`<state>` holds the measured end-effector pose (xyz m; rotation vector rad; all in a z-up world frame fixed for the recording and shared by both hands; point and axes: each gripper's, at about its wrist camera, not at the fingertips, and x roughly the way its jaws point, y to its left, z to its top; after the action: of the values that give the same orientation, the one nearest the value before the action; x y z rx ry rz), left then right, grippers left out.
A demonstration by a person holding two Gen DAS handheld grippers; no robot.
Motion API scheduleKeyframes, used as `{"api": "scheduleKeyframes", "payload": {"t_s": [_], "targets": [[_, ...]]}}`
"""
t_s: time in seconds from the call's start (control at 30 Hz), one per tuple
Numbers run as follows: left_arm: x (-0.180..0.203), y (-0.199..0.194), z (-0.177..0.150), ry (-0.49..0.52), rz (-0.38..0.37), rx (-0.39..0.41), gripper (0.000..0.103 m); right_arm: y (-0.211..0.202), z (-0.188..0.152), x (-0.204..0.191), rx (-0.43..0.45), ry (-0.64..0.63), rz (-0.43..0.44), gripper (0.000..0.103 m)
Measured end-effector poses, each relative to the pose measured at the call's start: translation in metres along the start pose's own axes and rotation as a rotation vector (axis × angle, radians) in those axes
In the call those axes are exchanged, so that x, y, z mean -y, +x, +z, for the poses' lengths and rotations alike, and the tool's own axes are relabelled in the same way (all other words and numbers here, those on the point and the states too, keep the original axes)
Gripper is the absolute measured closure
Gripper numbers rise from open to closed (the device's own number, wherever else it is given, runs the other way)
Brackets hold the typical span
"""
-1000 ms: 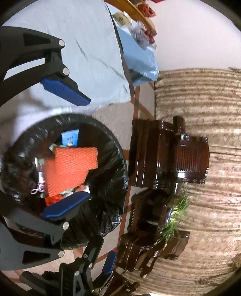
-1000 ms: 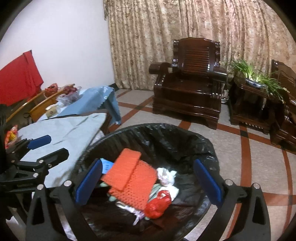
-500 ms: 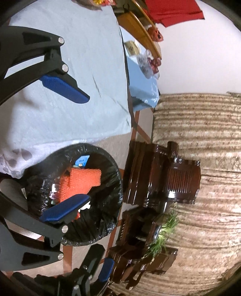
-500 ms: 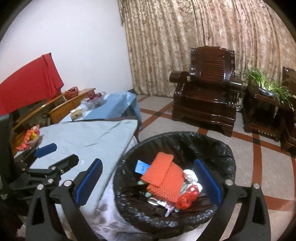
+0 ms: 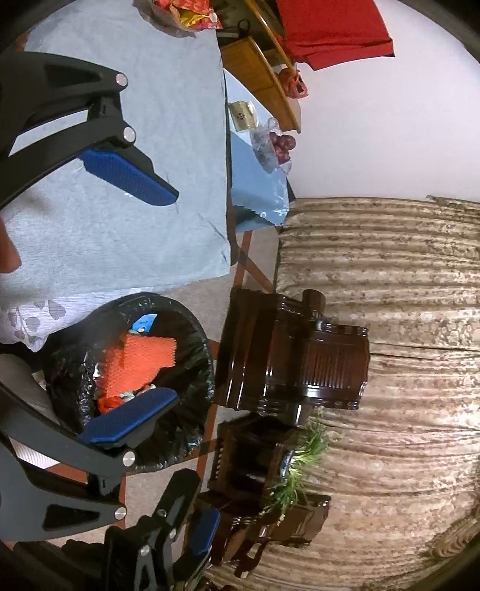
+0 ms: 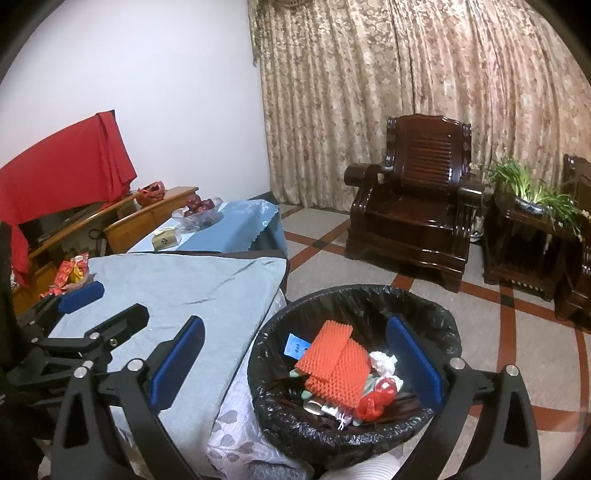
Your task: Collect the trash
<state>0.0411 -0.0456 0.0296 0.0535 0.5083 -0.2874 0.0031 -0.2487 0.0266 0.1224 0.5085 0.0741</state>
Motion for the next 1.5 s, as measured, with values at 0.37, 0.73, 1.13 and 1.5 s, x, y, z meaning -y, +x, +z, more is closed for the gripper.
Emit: {"api": "scheduleKeyframes", "payload": {"t_s": [0.37,0.73,1.13,1.5], "targets": [[-0.003,-0.013,0.006,-0.009,0.014,0.030,0.006,-0.004,0.003,-0.007,0.013,-0.026,0.006,0.006],[-0.006,-0.014,0.005,-0.010,0.018,0.031,0.006,-0.002,0.004,-0.009,0.012,-0.031,0.009,0.006],[-0.007,-0.014,0.005,-0.007,0.019,0.031,0.006,-0.002,0.004,-0.010,0.011,-0.032,0.008,0.006],[-0.007,-0.013,0.005,-0.006,0.019,0.028,0.006,-0.002,0.004,-0.011,0.013,-0.031,0.008,0.006]]}}
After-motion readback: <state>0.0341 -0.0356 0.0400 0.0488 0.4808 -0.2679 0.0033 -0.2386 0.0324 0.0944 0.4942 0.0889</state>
